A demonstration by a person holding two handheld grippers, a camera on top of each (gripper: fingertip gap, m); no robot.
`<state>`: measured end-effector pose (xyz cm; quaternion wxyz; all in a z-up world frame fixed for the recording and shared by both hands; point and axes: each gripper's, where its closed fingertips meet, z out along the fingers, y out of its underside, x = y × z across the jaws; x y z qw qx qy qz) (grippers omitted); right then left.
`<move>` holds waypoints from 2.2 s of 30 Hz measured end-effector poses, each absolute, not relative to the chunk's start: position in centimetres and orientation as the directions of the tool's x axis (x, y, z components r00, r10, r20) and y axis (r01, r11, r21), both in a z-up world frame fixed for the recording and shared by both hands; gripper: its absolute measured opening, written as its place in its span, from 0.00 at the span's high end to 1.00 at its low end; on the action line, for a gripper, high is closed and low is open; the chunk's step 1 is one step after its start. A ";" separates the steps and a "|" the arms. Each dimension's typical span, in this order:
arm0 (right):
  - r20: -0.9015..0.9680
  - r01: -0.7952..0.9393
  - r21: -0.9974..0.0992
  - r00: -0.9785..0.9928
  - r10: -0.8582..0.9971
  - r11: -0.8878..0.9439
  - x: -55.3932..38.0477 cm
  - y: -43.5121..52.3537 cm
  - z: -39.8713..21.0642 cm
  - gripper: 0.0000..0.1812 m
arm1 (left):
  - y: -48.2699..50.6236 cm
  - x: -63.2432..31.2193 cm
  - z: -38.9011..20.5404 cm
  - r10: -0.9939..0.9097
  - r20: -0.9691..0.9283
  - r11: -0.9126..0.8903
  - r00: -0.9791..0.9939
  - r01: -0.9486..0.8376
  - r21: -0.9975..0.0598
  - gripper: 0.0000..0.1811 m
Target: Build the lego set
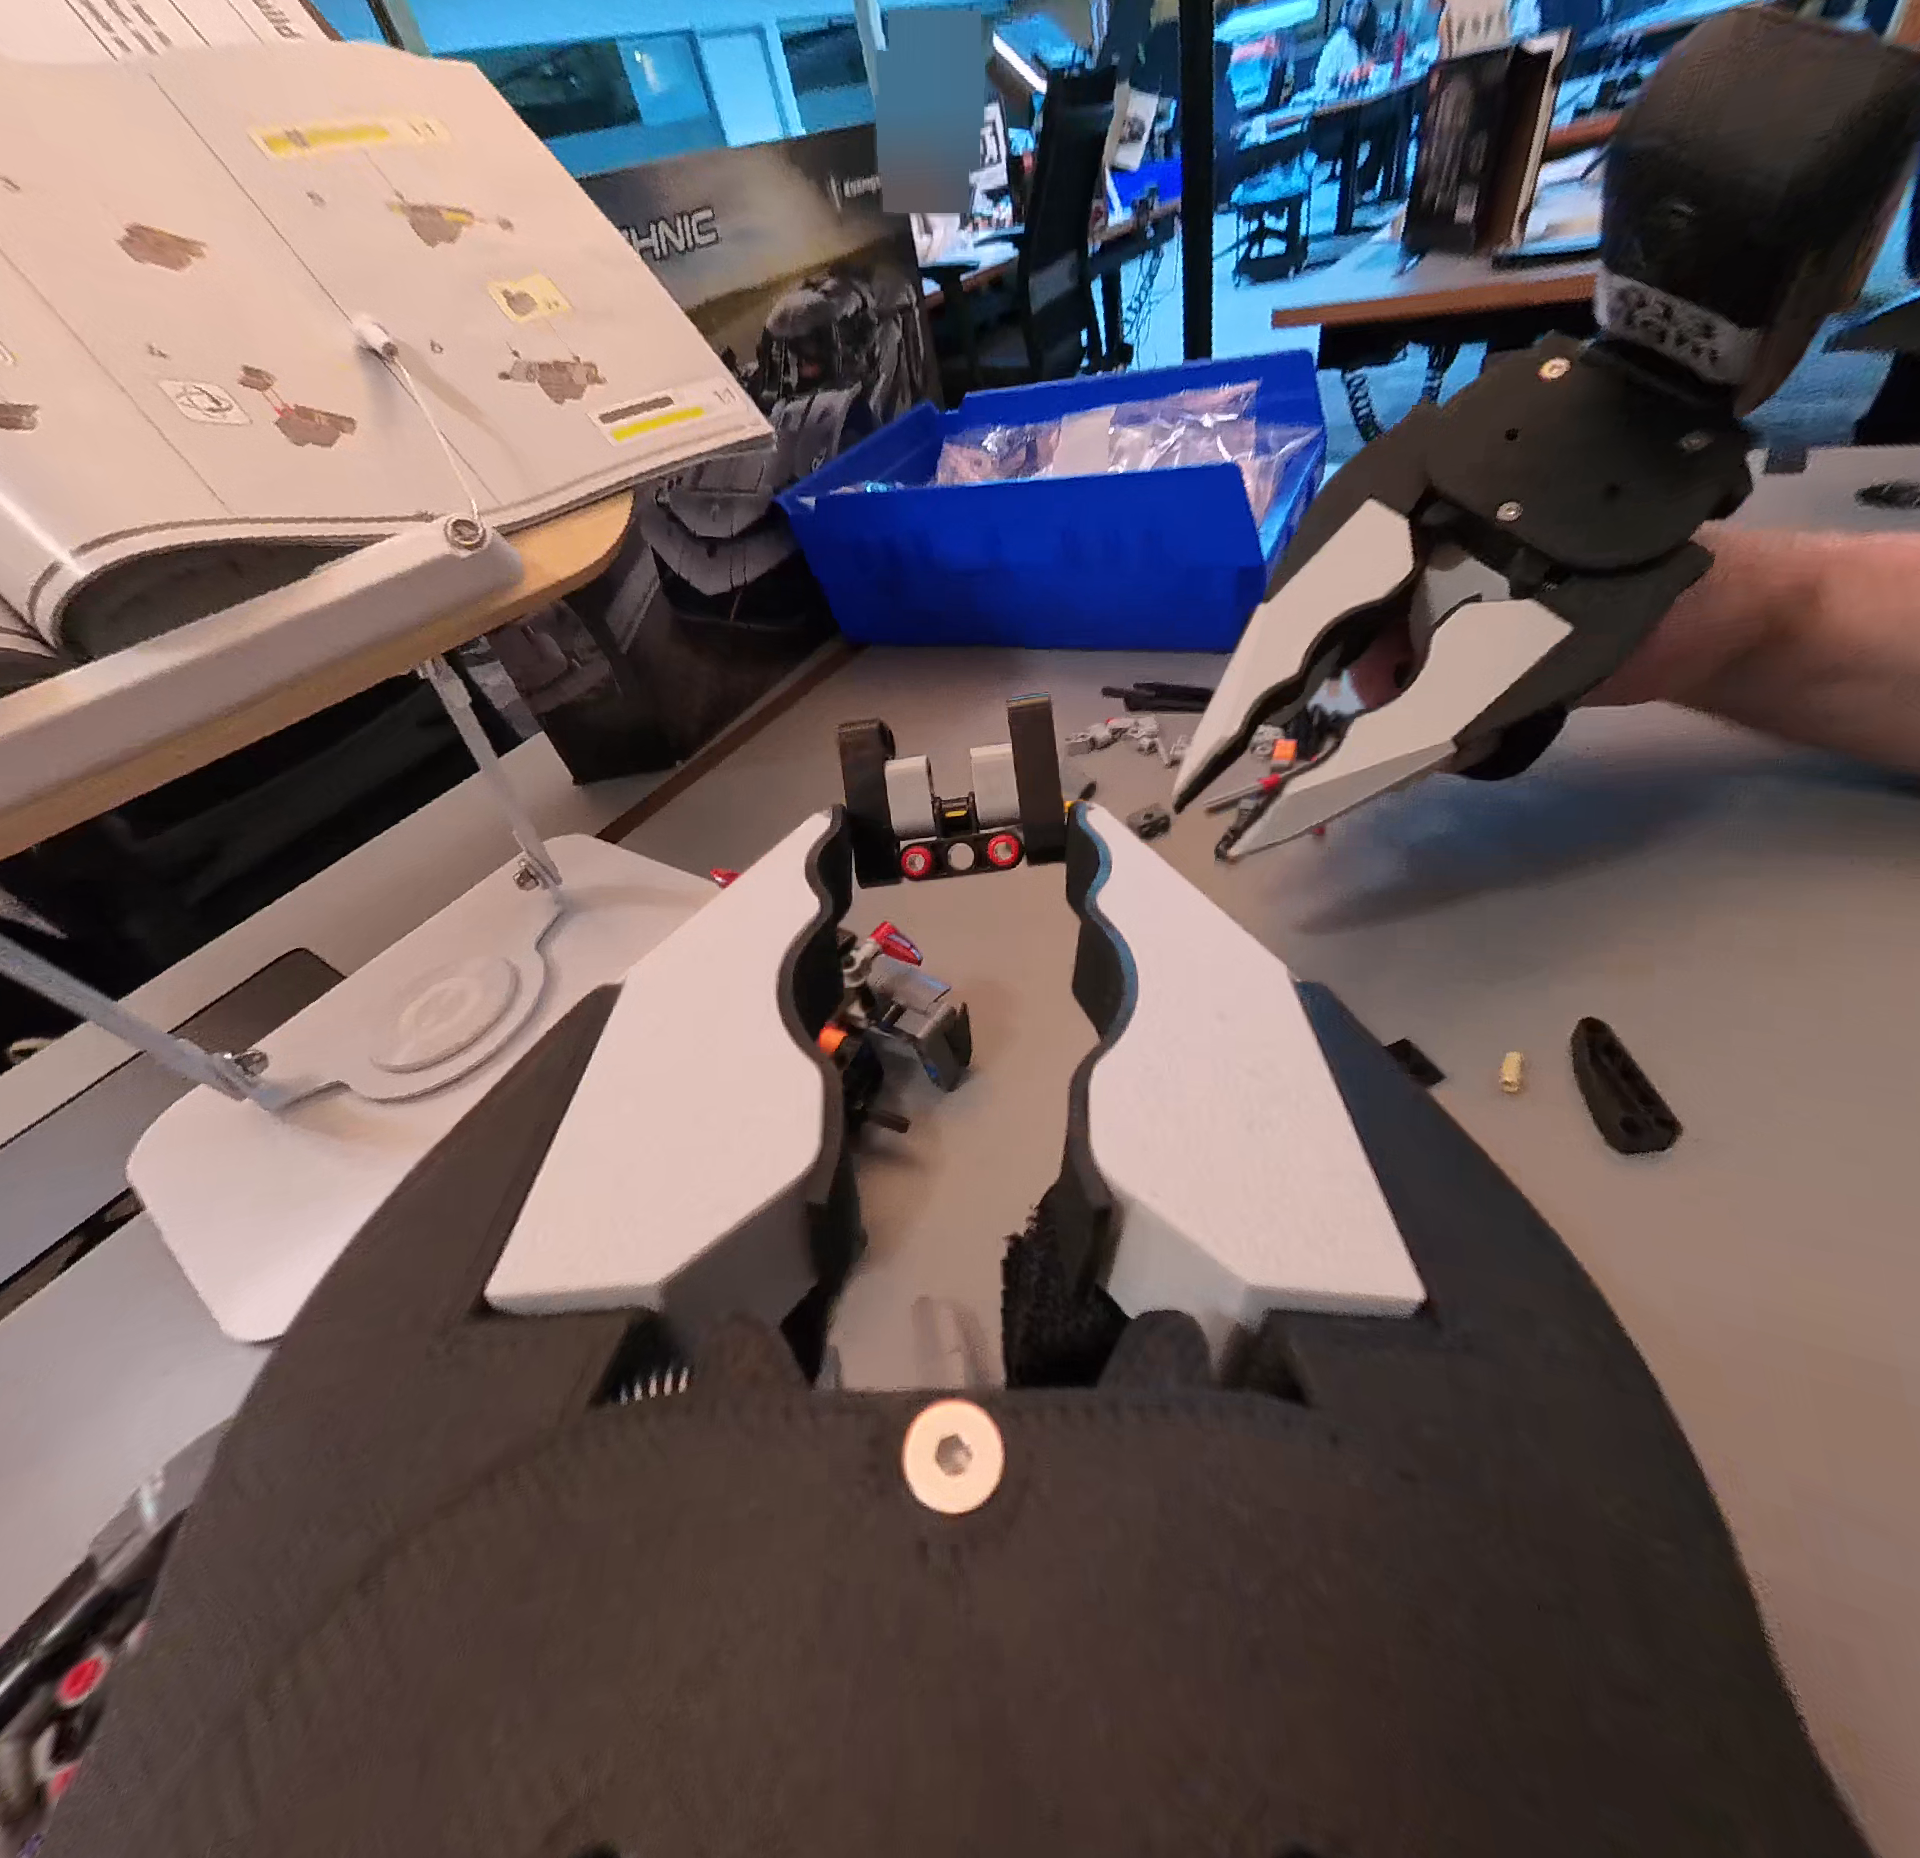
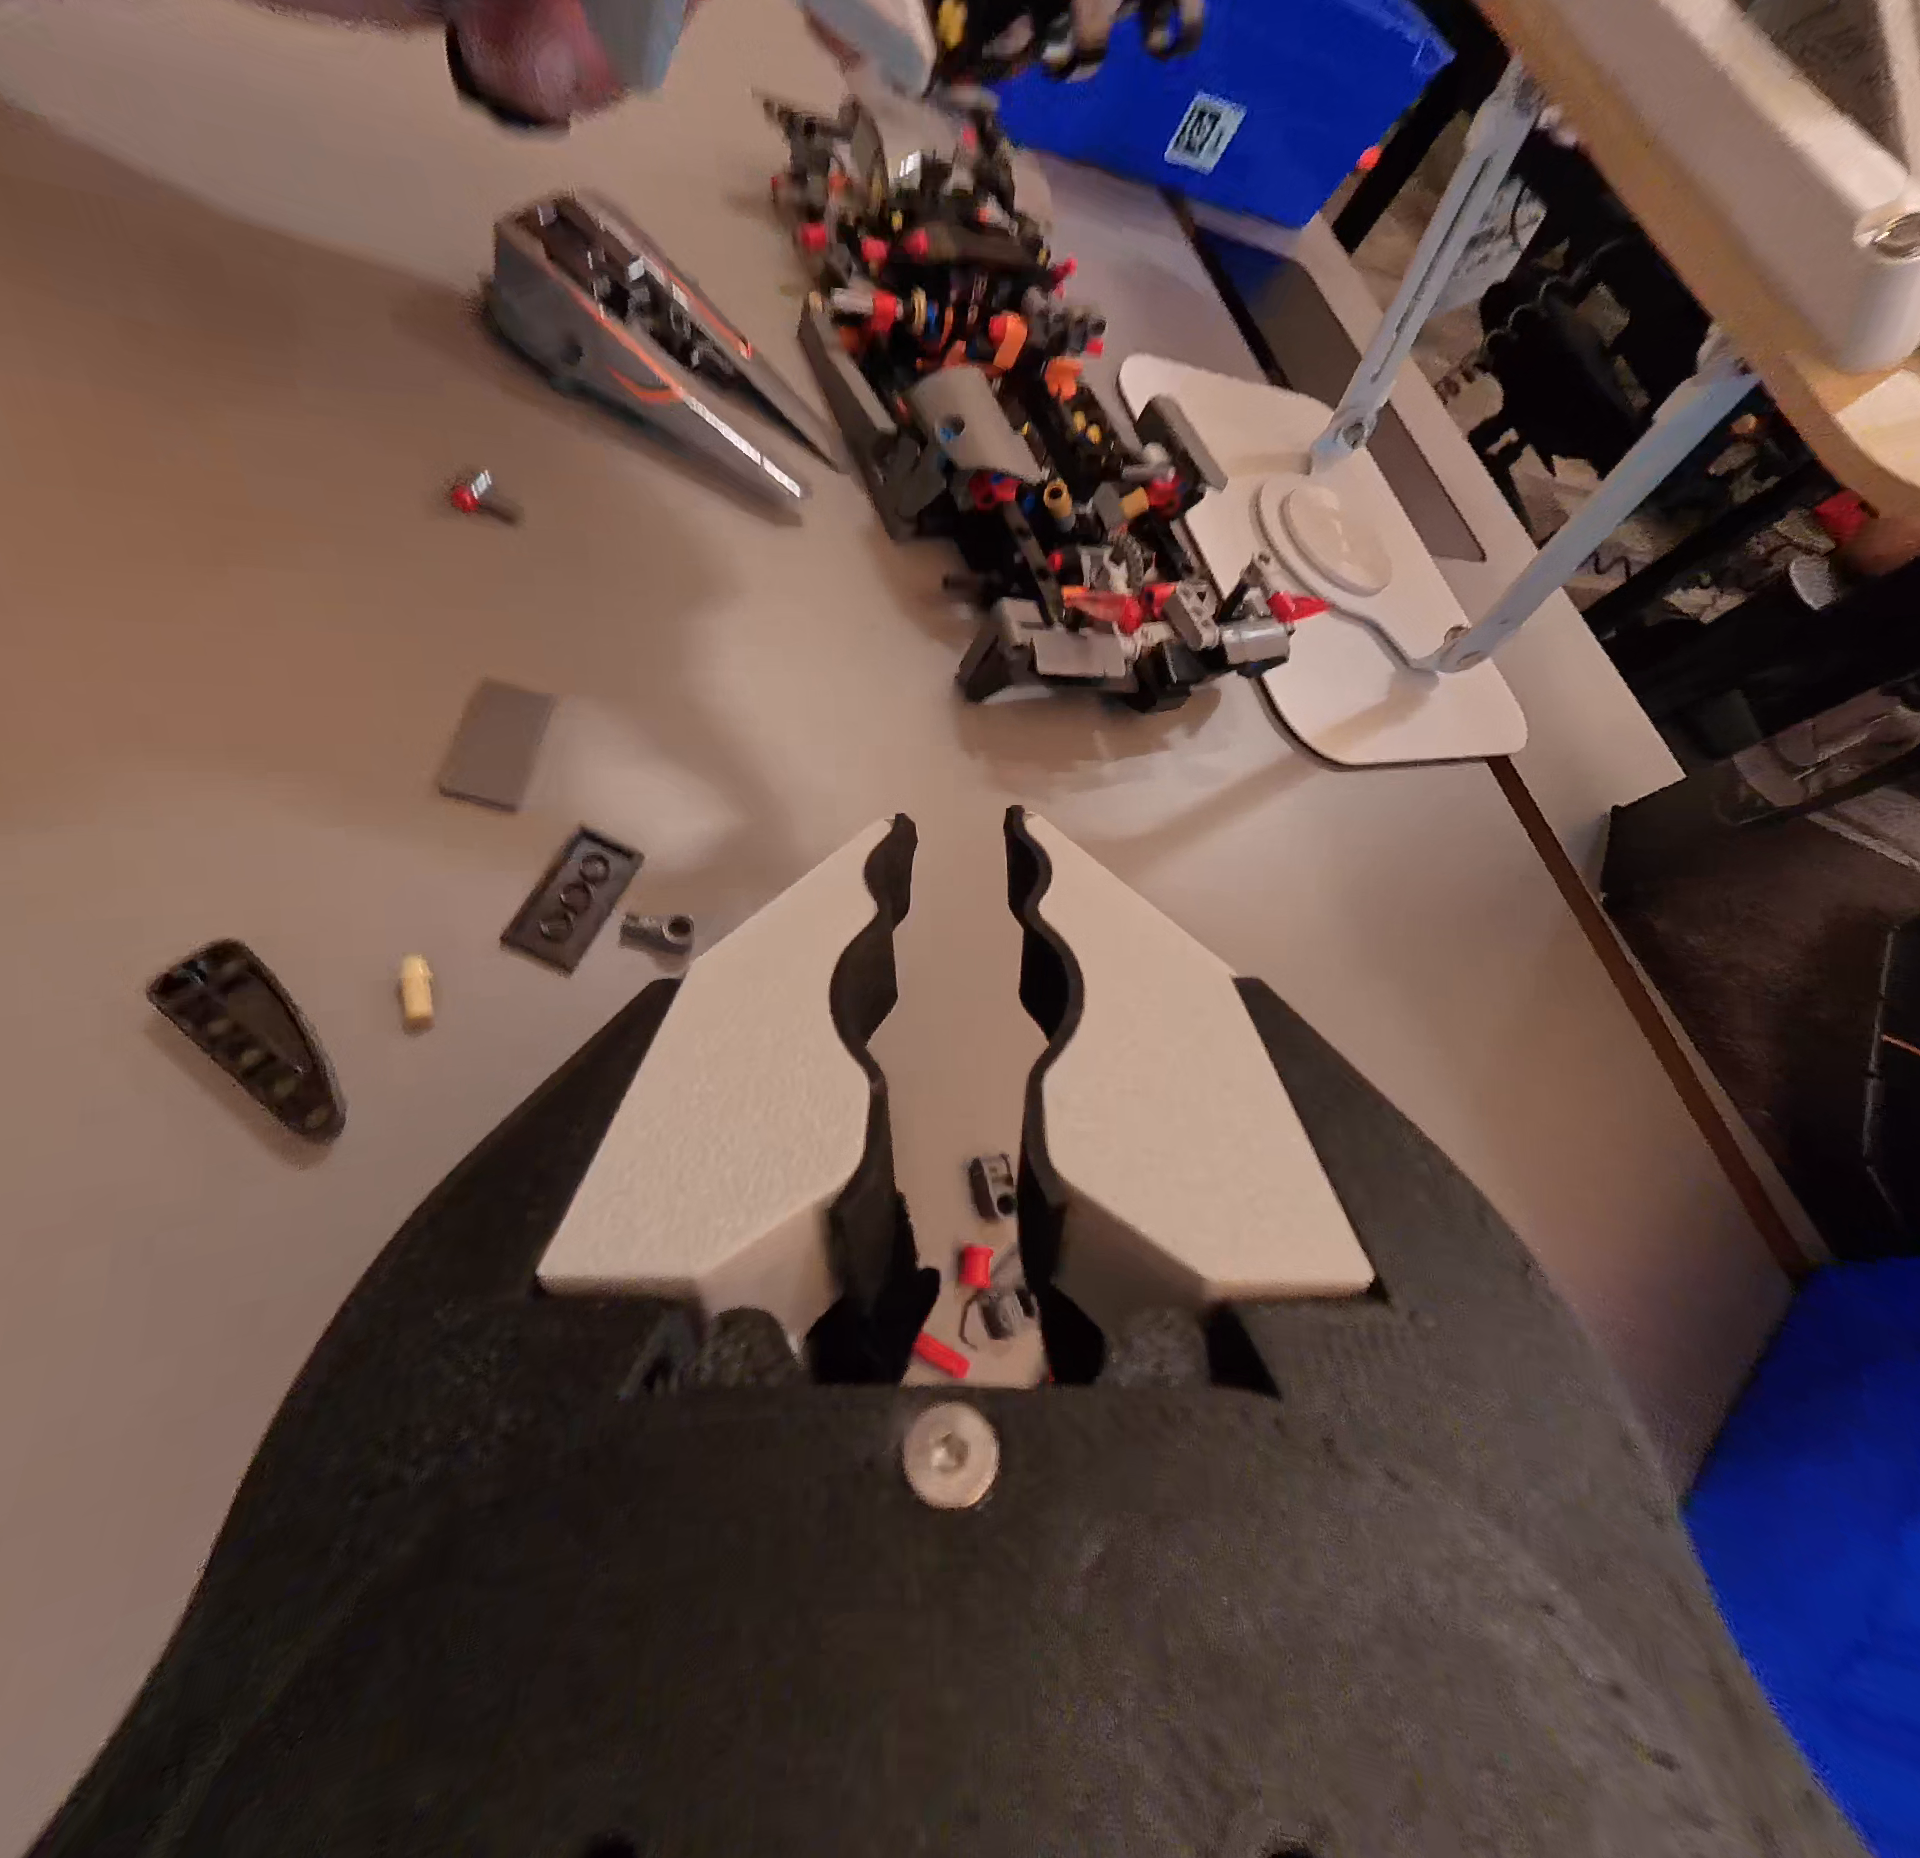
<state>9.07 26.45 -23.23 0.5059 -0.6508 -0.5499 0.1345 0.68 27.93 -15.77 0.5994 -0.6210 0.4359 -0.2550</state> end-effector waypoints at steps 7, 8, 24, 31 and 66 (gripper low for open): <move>0.415 0.571 -0.808 0.380 0.827 0.144 6.2 25.4 -19.2 0.82 | 27.3 0.7 -16.2 -0.863 -0.161 0.065 0.478 -0.211 -0.975 0.78; 0.425 0.583 -0.799 0.378 0.823 0.145 5.6 25.2 -18.9 0.81 | 27.3 0.6 -16.2 -0.867 -0.142 0.048 0.477 -0.202 -0.978 0.78; 0.481 0.530 -0.823 0.457 0.748 0.205 -0.6 26.2 -19.5 0.75 | 27.5 1.1 -17.6 -0.865 -0.130 0.007 0.485 -0.247 -0.969 0.78; 0.476 0.490 -0.845 0.513 0.714 0.211 1.5 26.6 -18.8 0.76 | 27.6 1.6 -18.1 -0.863 -0.149 0.010 0.483 -0.278 -0.961 0.79; 0.472 0.485 -0.846 0.481 0.739 0.224 2.1 26.1 -18.9 0.84 | 27.2 1.8 -19.3 -0.891 -0.112 -0.031 0.440 -0.304 -0.952 0.79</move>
